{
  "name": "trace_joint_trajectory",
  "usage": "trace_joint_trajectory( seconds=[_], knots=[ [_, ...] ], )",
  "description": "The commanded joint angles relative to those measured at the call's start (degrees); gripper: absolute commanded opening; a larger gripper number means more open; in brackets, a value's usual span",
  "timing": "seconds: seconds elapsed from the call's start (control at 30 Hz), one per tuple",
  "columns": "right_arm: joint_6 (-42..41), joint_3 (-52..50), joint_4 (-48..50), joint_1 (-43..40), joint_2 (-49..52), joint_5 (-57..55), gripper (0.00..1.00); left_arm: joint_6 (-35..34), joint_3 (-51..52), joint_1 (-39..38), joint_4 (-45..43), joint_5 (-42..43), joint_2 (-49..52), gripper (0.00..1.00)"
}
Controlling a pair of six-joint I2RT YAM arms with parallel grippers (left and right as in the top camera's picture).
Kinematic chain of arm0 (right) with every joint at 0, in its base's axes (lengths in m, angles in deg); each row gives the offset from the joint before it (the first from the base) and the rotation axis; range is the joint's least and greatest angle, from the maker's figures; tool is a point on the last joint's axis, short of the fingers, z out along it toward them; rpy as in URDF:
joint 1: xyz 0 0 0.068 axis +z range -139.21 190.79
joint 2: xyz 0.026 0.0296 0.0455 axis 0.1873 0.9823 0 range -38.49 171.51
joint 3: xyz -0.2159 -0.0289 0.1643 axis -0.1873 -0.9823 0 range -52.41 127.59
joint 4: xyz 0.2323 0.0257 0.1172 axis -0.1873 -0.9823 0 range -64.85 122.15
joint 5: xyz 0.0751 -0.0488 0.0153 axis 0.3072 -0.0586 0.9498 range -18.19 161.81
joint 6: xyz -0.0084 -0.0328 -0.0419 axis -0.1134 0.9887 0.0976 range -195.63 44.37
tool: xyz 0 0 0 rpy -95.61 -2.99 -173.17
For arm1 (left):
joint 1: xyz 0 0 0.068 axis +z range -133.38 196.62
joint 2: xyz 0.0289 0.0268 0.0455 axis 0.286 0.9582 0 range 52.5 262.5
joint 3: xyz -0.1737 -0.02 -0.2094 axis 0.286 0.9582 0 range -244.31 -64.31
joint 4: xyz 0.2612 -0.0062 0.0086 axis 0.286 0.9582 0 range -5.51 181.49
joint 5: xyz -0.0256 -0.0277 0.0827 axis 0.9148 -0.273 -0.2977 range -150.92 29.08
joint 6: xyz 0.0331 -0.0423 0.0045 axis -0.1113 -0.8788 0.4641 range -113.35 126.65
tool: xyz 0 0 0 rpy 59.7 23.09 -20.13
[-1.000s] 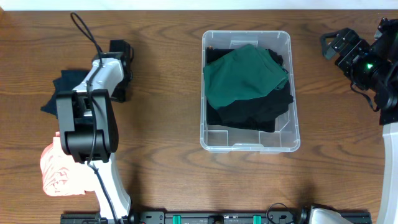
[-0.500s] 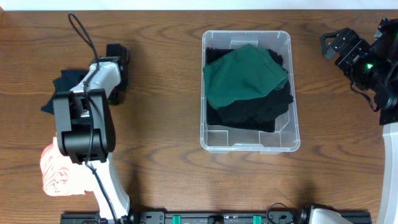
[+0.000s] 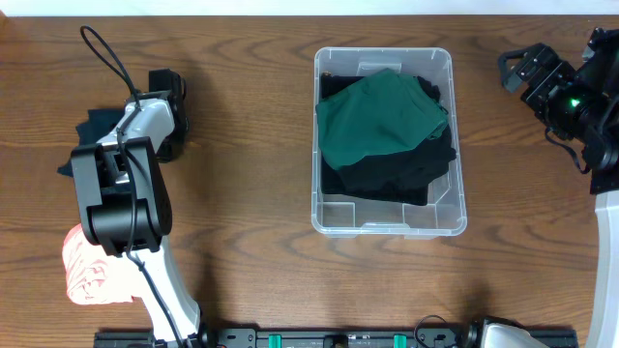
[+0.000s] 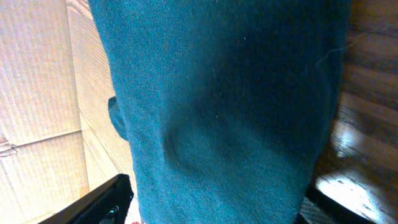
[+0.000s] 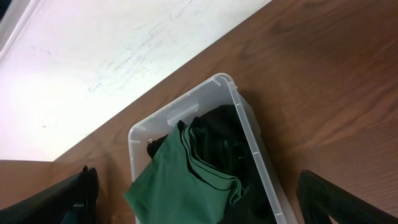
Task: Pack container
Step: 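Lower the left gripper onto the dark teal garment and close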
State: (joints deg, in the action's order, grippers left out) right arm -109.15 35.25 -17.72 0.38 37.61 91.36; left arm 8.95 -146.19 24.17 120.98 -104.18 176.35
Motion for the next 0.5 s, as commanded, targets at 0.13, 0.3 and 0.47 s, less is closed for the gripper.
trace_joint_trajectory(
  seconds=[0.13,0.3,0.47],
  knots=[
    [-0.31,0.2,0.09,-0.24,-0.72,0.17,0.99,-3.1,1.22,0.42,-0.15,-5.14,0.52,0.75],
    [-0.31,0.2,0.09,-0.24,-0.72,0.17,0.99,-3.3,1.36,0.42,-1.33,-5.42,0.59,0.75],
    [-0.31,0.2,0.09,-0.24,-0.72,0.17,0.99,-3.23,2.99,0.52,-3.72,-5.42,0.59,0.75]
  ],
)
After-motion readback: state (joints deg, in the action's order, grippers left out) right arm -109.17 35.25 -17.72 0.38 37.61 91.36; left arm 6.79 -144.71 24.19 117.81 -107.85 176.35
